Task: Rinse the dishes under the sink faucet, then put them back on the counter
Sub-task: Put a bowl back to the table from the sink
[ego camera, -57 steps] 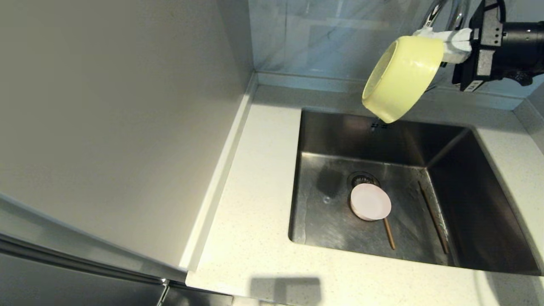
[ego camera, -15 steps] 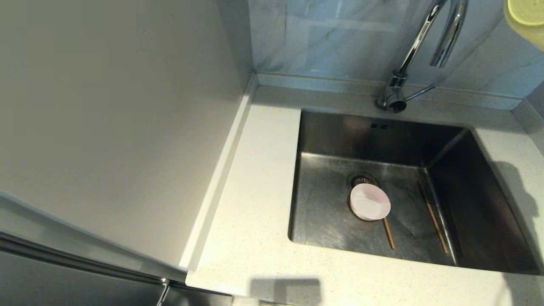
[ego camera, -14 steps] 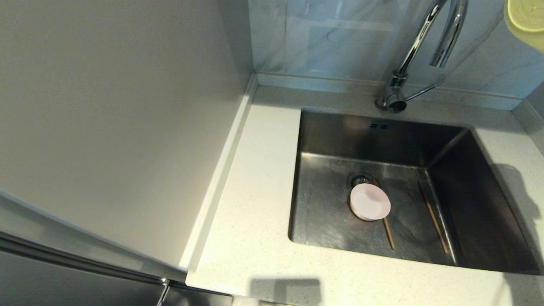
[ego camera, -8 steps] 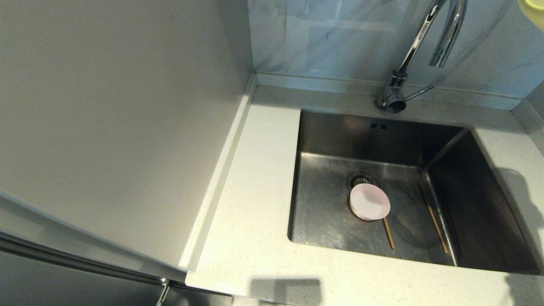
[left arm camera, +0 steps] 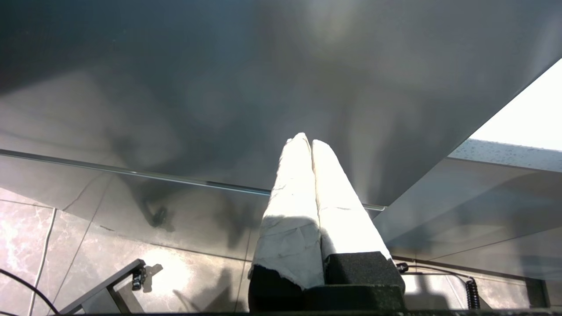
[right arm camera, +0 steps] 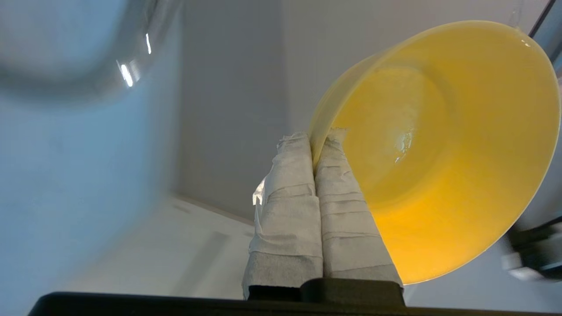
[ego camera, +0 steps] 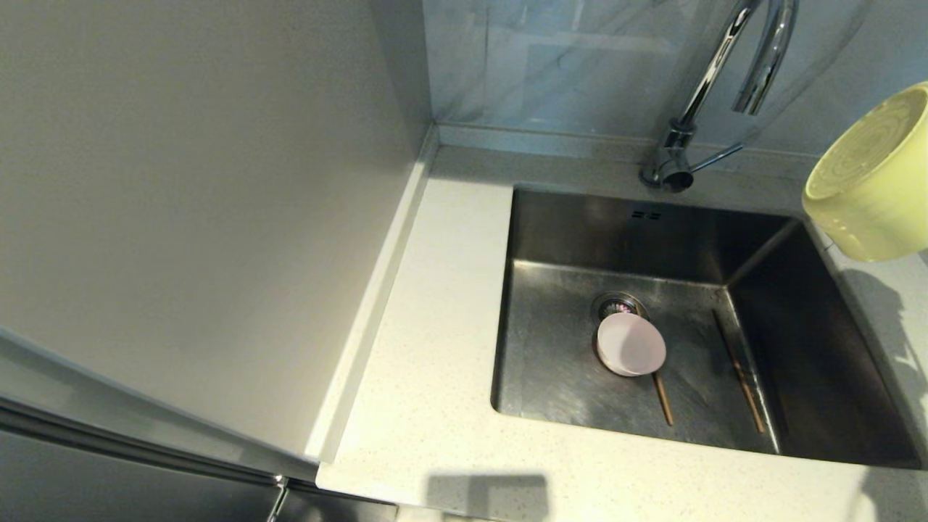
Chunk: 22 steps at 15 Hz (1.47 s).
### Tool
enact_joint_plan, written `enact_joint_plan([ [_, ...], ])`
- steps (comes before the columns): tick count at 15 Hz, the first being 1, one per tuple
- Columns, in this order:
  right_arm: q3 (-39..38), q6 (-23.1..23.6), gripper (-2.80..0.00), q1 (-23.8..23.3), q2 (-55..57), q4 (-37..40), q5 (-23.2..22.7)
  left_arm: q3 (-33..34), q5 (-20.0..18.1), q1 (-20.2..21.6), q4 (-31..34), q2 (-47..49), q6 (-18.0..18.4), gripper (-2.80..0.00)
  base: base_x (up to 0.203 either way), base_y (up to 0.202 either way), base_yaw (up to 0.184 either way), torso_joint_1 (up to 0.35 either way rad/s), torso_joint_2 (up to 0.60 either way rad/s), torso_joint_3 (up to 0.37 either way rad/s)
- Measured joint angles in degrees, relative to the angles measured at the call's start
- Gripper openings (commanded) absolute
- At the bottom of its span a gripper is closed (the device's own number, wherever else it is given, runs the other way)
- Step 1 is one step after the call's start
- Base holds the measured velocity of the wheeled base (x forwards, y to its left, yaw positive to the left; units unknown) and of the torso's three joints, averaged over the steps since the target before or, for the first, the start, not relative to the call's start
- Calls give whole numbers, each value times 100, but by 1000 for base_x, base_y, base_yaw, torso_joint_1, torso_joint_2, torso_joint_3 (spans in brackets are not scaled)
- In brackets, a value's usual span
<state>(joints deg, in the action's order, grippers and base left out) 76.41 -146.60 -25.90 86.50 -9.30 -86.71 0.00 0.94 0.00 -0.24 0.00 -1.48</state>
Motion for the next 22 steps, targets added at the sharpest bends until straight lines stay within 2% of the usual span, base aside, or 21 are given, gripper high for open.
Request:
enact_joint_plan([
  [4, 360, -28, -280, -33, -119, 2089, -39, 0, -1, 0, 0, 0, 2, -280, 0, 0, 0, 0, 0, 0],
  [5, 390, -26, -280, -31, -118, 2368, -41, 0, 0, 0, 0, 0, 0, -280, 0, 0, 0, 0, 0, 0],
  [8, 702, -78, -280, -57, -86, 2272, -39, 0, -1, 0, 2, 0, 2, -280, 0, 0, 0, 0, 0, 0],
  [9, 810, -59, -280, 61, -89, 2065, -43, 0, -1, 0, 1, 0, 2, -280, 0, 0, 0, 0, 0, 0],
  [11, 968, 78, -280, 253, -127, 1091, -41, 0, 0, 0, 0, 0, 2, -280, 0, 0, 0, 0, 0, 0],
  [13, 1253, 181, -280, 515, -162, -361, -50, 0, 0, 0, 2, 0, 2, -280, 0, 0, 0, 0, 0, 0],
  [16, 1582, 465, -280, 828, -210, -2993, -52, 0, 0, 0, 0, 0, 0, -280, 0, 0, 0, 0, 0, 0],
  [19, 1599, 715, -280, 754, -238, -5620, -52, 0, 0, 0, 0, 0, 0, -280, 0, 0, 0, 0, 0, 0],
  [20, 1524, 927, -280, 632, -254, -6305, -55, 0, 0, 0, -2, 0, -1, -280, 0, 0, 0, 0, 0, 0],
  [22, 1278, 1793, -280, 449, -330, -7212, -52, 0, 0, 0, 0, 0, 0, -280, 0, 0, 0, 0, 0, 0],
])
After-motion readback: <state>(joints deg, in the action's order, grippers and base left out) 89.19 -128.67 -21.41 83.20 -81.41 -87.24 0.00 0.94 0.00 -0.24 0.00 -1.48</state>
